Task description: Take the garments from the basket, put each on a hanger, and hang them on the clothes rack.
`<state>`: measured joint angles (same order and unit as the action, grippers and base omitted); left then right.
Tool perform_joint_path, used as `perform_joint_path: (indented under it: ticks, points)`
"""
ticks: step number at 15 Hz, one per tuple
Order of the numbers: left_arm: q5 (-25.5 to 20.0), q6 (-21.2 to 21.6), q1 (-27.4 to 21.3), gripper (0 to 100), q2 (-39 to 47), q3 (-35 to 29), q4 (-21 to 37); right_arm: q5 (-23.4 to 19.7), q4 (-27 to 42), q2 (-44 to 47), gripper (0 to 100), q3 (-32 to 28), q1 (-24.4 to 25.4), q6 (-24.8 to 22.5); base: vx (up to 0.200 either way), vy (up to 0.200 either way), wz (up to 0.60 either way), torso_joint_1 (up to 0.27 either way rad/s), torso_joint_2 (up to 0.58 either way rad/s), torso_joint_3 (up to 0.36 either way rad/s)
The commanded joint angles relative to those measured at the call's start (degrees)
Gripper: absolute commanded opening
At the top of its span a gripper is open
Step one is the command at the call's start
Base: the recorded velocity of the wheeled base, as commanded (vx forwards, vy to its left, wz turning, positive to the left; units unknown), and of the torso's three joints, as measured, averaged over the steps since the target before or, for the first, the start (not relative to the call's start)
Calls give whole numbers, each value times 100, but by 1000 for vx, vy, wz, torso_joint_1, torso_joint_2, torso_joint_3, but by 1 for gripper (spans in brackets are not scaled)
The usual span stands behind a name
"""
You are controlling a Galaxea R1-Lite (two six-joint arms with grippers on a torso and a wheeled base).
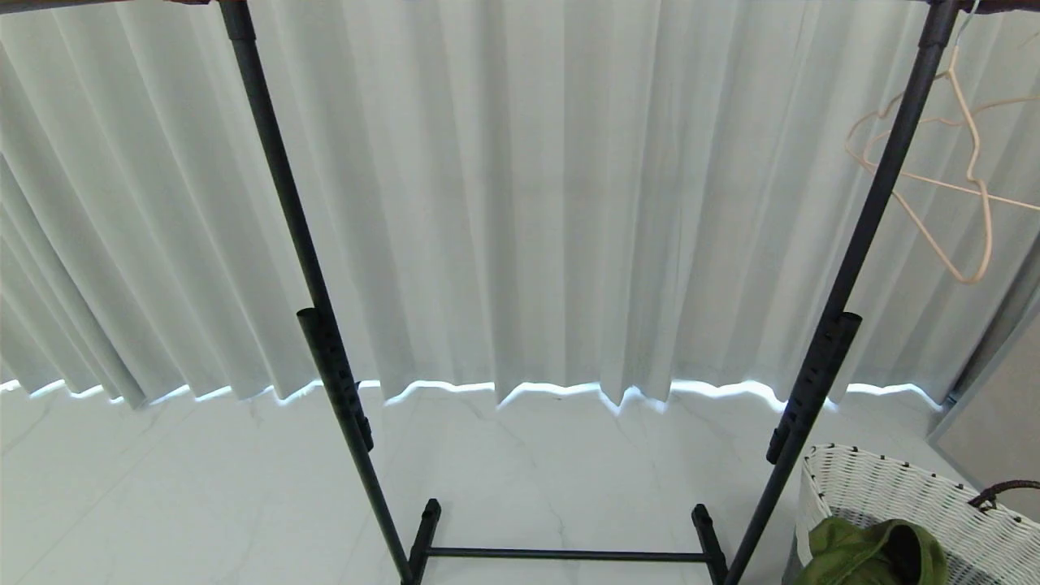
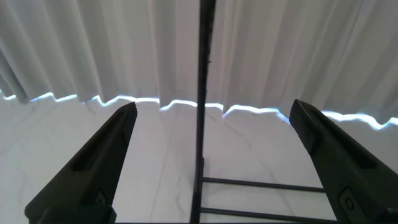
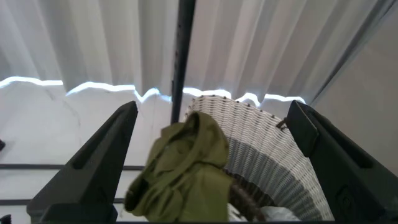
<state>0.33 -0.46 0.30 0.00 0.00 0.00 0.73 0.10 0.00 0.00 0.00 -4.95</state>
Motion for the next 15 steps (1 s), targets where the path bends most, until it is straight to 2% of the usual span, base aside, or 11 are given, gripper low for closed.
perform_joint_path:
  ticks: [1,3,12,15]
  points:
    - [11,-15,-4,100,0,0,0,-3,-1,9,100,0,0,12,0,0,0,0,0,0]
    - [2,11,-4,100,9,0,0,-3,-1,9,100,0,0,55,0,0,0,0,0,0]
    - [11,-77,-4,100,9,0,0,-3,-1,0,100,0,0,99,-200,0,0,2,0,2]
    - [11,-86,-4,100,0,0,0,-3,-10,9,100,0,0,91,0,0,0,0,0,0]
